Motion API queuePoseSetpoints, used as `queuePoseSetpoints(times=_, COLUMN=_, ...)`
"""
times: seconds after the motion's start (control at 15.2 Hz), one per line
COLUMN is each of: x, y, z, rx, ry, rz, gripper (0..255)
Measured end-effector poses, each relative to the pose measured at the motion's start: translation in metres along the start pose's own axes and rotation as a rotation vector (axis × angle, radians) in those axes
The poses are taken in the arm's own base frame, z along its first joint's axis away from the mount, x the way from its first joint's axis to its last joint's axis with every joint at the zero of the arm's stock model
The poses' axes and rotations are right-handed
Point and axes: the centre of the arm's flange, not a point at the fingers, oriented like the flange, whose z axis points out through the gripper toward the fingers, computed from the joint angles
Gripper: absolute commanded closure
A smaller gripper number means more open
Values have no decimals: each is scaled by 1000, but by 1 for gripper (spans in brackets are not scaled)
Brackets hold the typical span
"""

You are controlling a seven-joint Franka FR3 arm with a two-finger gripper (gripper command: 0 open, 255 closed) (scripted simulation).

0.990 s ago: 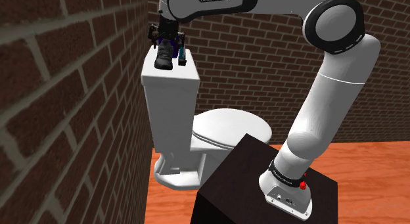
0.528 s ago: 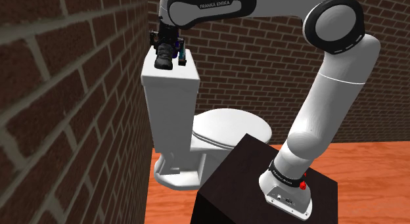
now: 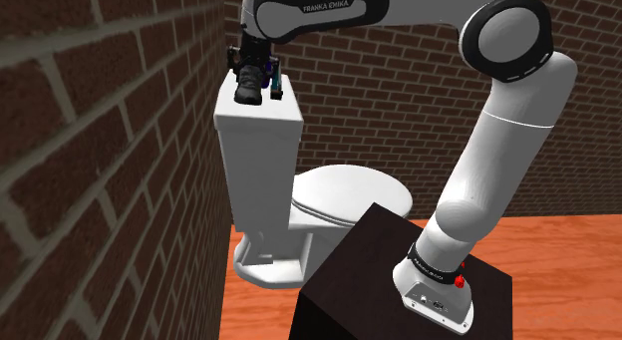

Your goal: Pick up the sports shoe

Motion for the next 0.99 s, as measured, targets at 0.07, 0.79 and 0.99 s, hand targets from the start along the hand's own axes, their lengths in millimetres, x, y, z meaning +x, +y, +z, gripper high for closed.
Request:
queuePoseSetpoints(times=0.07, x=1, y=0, z=-3, rx=-1, ry=-1, rz=0, gripper=255)
queuePoseSetpoints(times=0.79, x=22, y=-8, z=-56, rx=-1, ry=-1, rz=0, gripper=255)
queuePoseSetpoints(times=0.99, x=27, y=-9, z=-68, rx=-1, ry=-1, rz=0, gripper=255)
